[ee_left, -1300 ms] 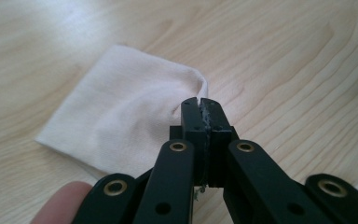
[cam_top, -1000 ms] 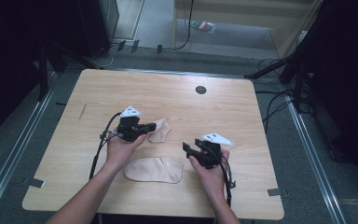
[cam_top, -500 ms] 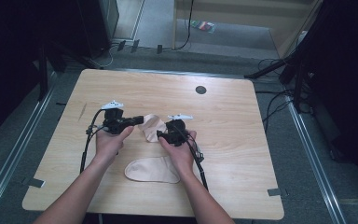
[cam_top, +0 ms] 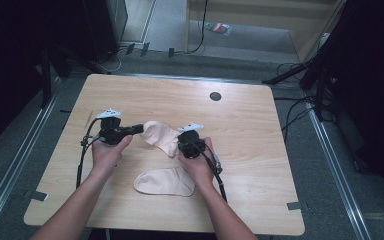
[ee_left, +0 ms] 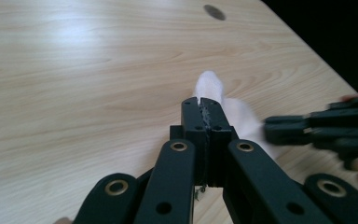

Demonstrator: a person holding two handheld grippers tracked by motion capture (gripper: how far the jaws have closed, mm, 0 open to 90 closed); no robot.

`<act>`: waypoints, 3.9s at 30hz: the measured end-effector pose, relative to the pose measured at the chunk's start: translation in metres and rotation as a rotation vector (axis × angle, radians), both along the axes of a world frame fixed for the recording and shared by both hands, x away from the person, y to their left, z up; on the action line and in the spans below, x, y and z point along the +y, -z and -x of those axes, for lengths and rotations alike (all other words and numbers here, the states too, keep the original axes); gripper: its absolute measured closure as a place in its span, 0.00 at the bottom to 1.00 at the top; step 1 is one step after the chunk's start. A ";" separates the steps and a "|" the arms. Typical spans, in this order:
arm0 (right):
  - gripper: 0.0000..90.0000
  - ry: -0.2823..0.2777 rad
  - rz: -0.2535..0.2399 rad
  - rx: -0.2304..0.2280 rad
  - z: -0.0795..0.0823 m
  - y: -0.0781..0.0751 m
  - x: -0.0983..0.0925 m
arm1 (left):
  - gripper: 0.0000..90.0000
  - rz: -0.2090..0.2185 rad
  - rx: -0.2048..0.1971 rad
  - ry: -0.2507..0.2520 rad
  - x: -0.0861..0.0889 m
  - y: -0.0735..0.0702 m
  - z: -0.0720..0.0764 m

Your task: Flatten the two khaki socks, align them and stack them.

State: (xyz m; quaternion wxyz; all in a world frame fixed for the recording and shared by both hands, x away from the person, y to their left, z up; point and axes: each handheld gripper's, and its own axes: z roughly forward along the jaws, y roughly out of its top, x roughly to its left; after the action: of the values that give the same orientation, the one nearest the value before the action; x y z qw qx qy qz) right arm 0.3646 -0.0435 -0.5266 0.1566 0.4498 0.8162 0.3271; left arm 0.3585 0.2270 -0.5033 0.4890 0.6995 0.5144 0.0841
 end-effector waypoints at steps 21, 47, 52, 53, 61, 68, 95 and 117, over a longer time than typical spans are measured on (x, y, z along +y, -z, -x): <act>0.62 0.102 -0.164 -0.106 0.003 -0.014 -0.073 | 0.63 -0.041 0.049 0.007 -0.009 0.028 0.017; 0.93 0.155 -0.093 -0.043 0.019 0.017 -0.067 | 1.00 -0.125 0.074 0.101 -0.032 0.033 0.015; 0.98 0.144 -0.144 -0.031 0.022 0.015 -0.072 | 1.00 -0.095 0.036 0.079 -0.026 0.030 0.022; 0.98 0.144 -0.155 -0.028 0.022 0.014 -0.072 | 1.00 -0.092 0.033 0.076 -0.025 0.029 0.023; 0.99 0.118 -0.234 -0.046 0.035 -0.007 -0.073 | 1.00 0.005 -0.015 0.070 -0.015 0.019 0.039; 1.00 0.093 -0.255 -0.068 0.052 -0.020 -0.075 | 1.00 0.032 -0.045 0.080 -0.007 0.010 0.060; 1.00 0.013 -0.233 -0.066 0.116 -0.002 -0.082 | 1.00 -0.076 0.019 0.143 -0.013 0.034 0.134; 1.00 -0.002 -0.246 -0.028 0.131 0.004 -0.084 | 1.00 -0.106 0.040 0.166 -0.013 0.040 0.136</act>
State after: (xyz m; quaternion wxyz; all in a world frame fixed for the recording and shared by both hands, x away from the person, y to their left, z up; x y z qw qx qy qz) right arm 0.2339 -0.1271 -0.5306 0.1112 0.4602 0.7682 0.4310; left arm 0.2225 0.2141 -0.5429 0.4465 0.7660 0.4591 0.0565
